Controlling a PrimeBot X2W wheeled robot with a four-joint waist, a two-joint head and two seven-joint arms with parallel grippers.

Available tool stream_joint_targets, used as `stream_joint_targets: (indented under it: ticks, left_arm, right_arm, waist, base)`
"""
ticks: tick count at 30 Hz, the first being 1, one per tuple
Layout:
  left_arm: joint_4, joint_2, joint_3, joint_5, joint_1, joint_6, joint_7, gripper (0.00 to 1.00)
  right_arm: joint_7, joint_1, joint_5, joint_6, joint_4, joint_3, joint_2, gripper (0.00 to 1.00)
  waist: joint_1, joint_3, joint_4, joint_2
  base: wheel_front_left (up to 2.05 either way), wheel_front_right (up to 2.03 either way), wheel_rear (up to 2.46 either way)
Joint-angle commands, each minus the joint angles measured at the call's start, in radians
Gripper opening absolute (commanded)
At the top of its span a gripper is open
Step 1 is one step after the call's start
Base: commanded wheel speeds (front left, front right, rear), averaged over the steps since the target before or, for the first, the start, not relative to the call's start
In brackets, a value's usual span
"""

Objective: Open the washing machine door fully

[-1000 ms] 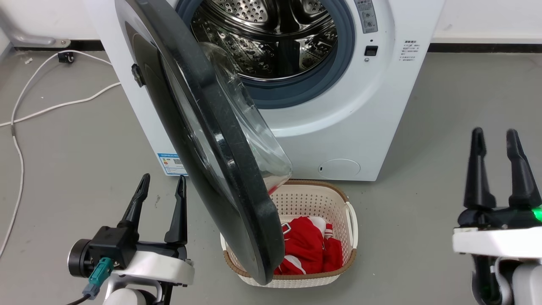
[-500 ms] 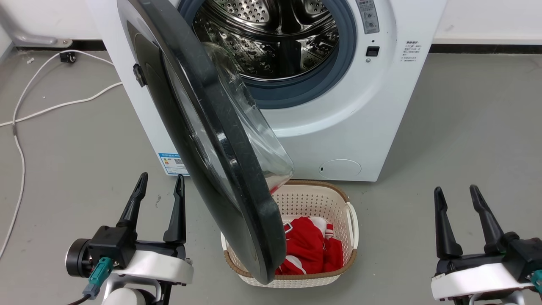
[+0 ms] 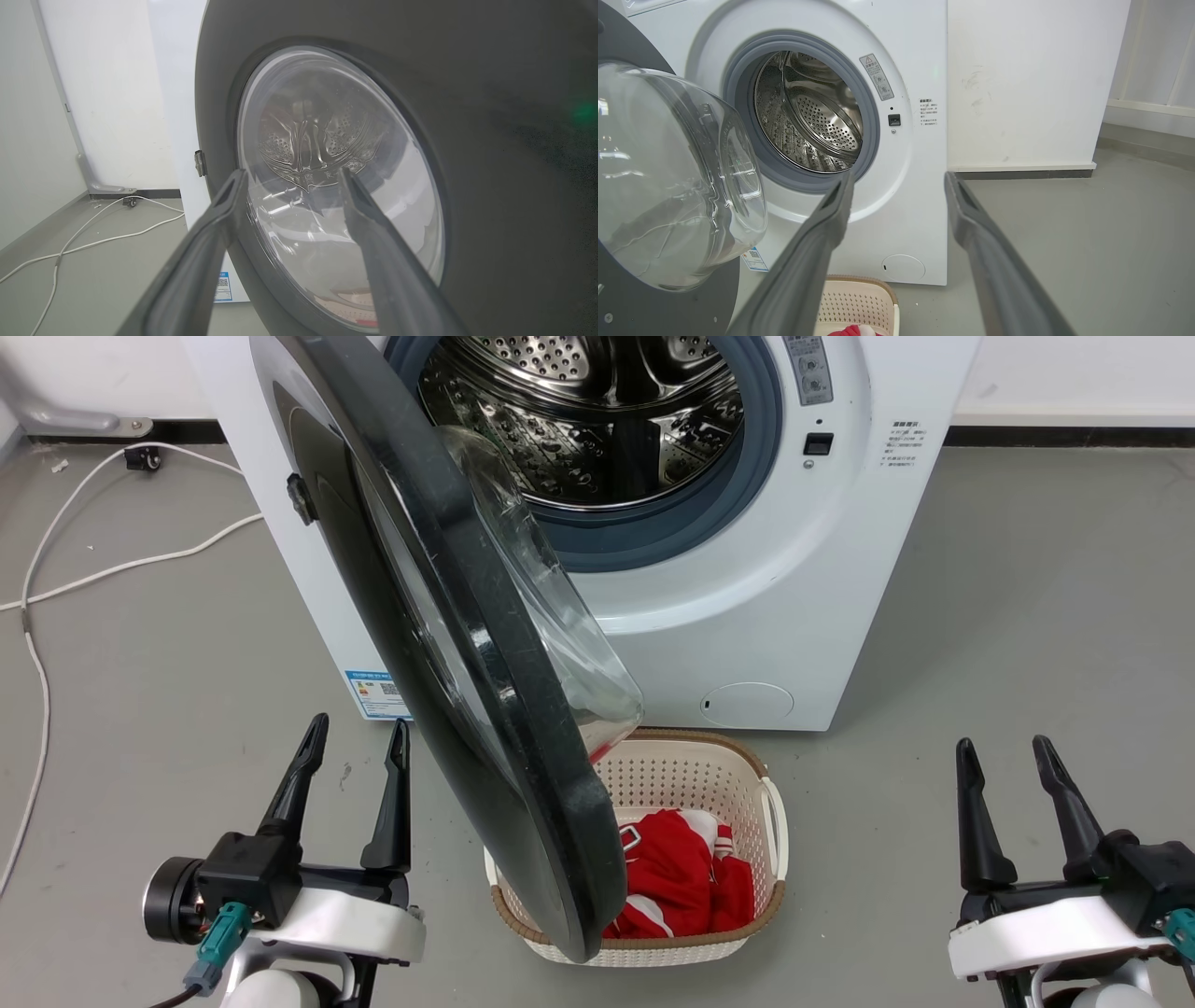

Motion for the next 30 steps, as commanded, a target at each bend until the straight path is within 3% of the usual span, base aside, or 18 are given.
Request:
stream_joint_targets:
  ticks: [1,9,10,12,22,26,27,30]
  left_arm:
    - [-0.002,0.005,-0.002,0.005,-0.006,0.001,-0.002,1.00]
    - [0.007,0.006,-0.003,0.008,-0.003,0.001,-0.002,0.98]
    - [0.008,0.006,-0.003,0.008,-0.003,0.001,-0.002,0.71]
    - [0.008,0.006,-0.003,0.007,-0.004,0.001,-0.002,0.00]
    - [-0.144,-0.002,0.045,0.018,-0.049,0.002,-0.002,0.00]
    - [-0.281,-0.006,0.062,0.028,-0.079,0.003,-0.002,0.00]
    - [-0.397,-0.010,0.052,0.031,-0.100,0.003,-0.002,0.00]
    - [-0.504,-0.012,0.016,0.030,-0.120,0.003,-0.002,0.00]
  right_arm:
    - [-0.003,-0.011,-0.006,-0.001,-0.005,-0.001,0.003,1.00]
    - [-0.003,-0.008,-0.012,-0.001,-0.019,0.001,0.003,1.00]
    - [-0.003,-0.007,-0.012,-0.001,-0.021,0.001,0.003,1.00]
    - [-0.003,-0.004,-0.012,-0.001,-0.023,0.003,0.003,1.00]
    - [-0.003,-0.005,0.003,-0.001,-0.016,0.003,0.003,1.00]
    - [-0.003,-0.009,0.010,-0.001,-0.010,0.003,0.003,1.00]
    - [-0.003,-0.012,0.011,-0.001,-0.008,0.003,0.003,1.00]
    - [-0.003,-0.014,0.016,-0.001,-0.005,0.004,0.003,1.00]
  waist:
    - [0.0000,0.000,-0.001,0.0000]
    - [0.0000,-0.002,-0.004,0.0000]
    - [0.0000,-0.002,-0.005,0.0000]
    - [0.0000,-0.002,-0.006,0.0000]
    - [0.0000,0.001,-0.005,0.0000]
    - [0.0000,0.002,-0.005,0.0000]
    - [0.0000,0.003,-0.006,0.0000]
    - [0.0000,0.004,-0.009,0.0000]
  base:
    - [0.00,0.00,0.00]
    - [0.00,0.00,0.00]
    - [0.00,0.00,0.00]
    - [0.00,0.00,0.00]
    - [0.00,0.00,0.00]
    - [0.00,0.00,0.00]
    - [0.00,0.00,0.00]
    - [0.00,0.00,0.00]
